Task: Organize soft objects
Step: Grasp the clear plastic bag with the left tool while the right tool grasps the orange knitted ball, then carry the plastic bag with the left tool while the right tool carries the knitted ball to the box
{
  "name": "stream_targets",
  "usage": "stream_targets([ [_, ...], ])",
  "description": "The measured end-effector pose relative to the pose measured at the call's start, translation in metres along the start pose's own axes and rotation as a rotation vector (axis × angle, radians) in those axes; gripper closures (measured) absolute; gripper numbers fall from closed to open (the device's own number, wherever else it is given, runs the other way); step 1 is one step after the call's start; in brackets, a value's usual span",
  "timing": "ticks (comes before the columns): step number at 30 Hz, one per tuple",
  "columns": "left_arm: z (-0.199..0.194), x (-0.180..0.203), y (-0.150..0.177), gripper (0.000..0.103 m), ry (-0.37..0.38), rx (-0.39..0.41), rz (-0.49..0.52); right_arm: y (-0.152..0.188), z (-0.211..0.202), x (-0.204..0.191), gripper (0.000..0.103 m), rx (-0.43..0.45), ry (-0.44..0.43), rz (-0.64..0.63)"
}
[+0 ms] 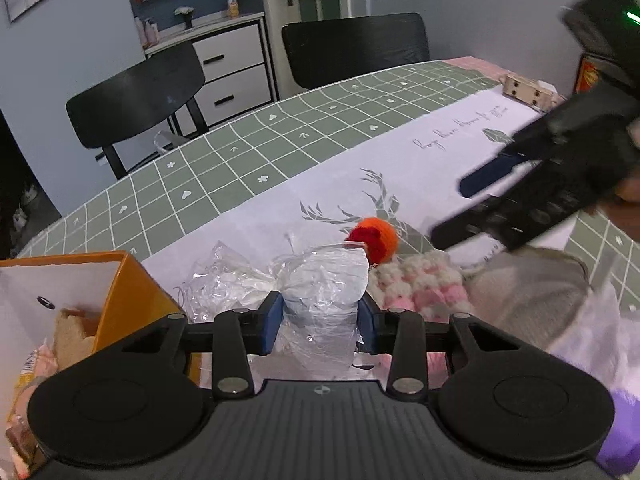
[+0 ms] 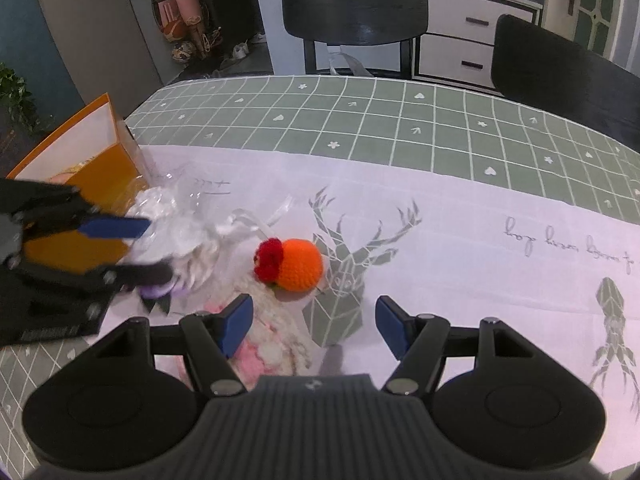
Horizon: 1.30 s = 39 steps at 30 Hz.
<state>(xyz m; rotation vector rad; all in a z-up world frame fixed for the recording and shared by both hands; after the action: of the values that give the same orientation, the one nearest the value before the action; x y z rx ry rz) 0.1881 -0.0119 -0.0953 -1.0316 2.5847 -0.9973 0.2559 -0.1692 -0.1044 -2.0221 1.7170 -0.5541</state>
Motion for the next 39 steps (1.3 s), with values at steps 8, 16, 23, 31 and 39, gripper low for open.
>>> stream_targets([
  [8, -0.009, 0.000, 0.015, 0.058, 0.004, -0.006, 0.001, -0.021, 0.025, -0.020, 0.027, -0.049, 0.003, 0.002],
  [16, -0.009, -0.006, 0.022, 0.059, 0.012, -0.006, -0.012, -0.028, 0.055, -0.029, 0.026, -0.149, 0.041, 0.003],
  [23, -0.010, -0.008, 0.027, 0.058, 0.017, -0.008, -0.010, -0.025, 0.077, -0.026, 0.036, -0.206, 0.046, 0.024],
  [31, -0.011, -0.009, 0.028, 0.059, 0.025, 0.001, -0.017, -0.025, 0.073, -0.028, 0.052, -0.188, 0.028, 0.013],
  [39, -0.022, -0.001, 0.026, 0.059, 0.033, 0.017, -0.013, -0.031, 0.055, -0.017, 0.052, -0.152, 0.041, 0.040],
])
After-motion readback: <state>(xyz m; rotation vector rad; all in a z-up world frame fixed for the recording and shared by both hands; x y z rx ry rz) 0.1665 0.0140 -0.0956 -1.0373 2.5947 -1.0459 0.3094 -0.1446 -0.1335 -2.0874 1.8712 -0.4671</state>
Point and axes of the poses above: each gripper's, at about its wrist camera, not at the fingertips, and z roughly the way its jaws point, x to its right, y to its underside, the point moved 8 cm from there along z, roughly the way its jaws point, and after that the axes turned 13 degrees about y, right-handed, at the moved point
